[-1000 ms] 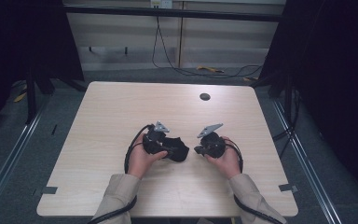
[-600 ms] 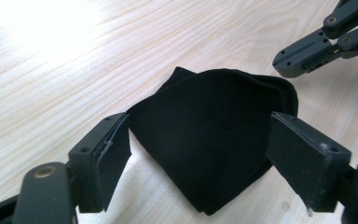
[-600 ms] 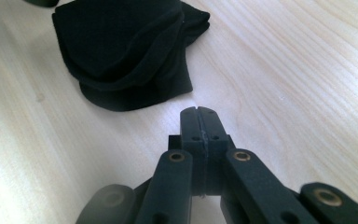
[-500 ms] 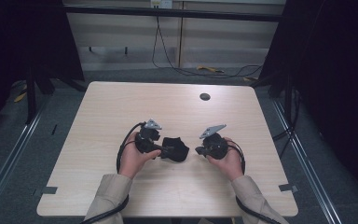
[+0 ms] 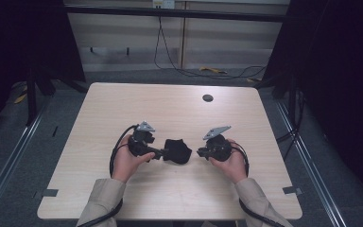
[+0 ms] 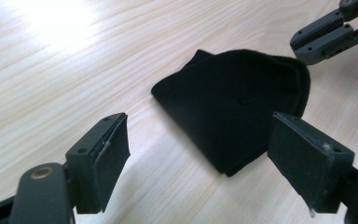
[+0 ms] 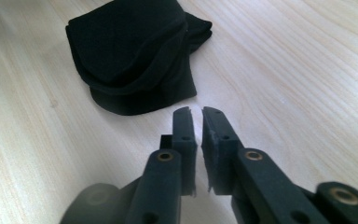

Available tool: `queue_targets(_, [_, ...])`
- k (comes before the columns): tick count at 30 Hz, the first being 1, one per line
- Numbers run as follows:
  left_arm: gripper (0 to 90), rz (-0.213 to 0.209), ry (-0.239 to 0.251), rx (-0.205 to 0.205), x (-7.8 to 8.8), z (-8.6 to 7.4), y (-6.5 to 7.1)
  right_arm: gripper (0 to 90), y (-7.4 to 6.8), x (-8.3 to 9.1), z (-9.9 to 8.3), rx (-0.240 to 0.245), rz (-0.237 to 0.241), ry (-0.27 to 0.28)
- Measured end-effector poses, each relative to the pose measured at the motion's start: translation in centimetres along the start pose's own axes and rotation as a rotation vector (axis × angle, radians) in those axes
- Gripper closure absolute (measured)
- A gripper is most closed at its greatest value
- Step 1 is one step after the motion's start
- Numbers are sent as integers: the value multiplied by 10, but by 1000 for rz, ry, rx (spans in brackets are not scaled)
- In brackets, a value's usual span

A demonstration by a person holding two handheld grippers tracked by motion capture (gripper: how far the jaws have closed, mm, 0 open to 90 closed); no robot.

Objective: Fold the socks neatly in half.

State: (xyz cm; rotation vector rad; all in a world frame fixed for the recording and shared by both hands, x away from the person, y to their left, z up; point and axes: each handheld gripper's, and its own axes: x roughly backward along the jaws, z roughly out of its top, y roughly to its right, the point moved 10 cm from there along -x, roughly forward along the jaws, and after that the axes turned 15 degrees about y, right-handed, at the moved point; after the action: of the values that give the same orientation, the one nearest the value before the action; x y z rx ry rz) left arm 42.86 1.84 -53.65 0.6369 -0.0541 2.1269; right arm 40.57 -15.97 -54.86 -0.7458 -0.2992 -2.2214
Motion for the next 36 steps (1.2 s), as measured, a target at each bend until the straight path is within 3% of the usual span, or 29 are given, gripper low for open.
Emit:
queue_targets(7, [206, 10, -6, 2, 5, -4, -5, 726, -1, -1, 1, -15, 2, 15])
queue_targets(16, [205, 18, -4, 2, 14, -10, -12, 499, 4, 2, 5, -30, -15, 52])
queue_targets(19, [205, 16, 0, 8, 15, -12, -13, 430, 4, 2, 6, -41, 2, 56])
queue_targets(28, [203, 25, 1, 14, 21, -16, -16, 307, 3, 6, 2, -69, 26, 27])
queue_targets(36, [200, 25, 2, 11, 26, -19, -17, 250, 6, 15, 3, -46, 14, 62])
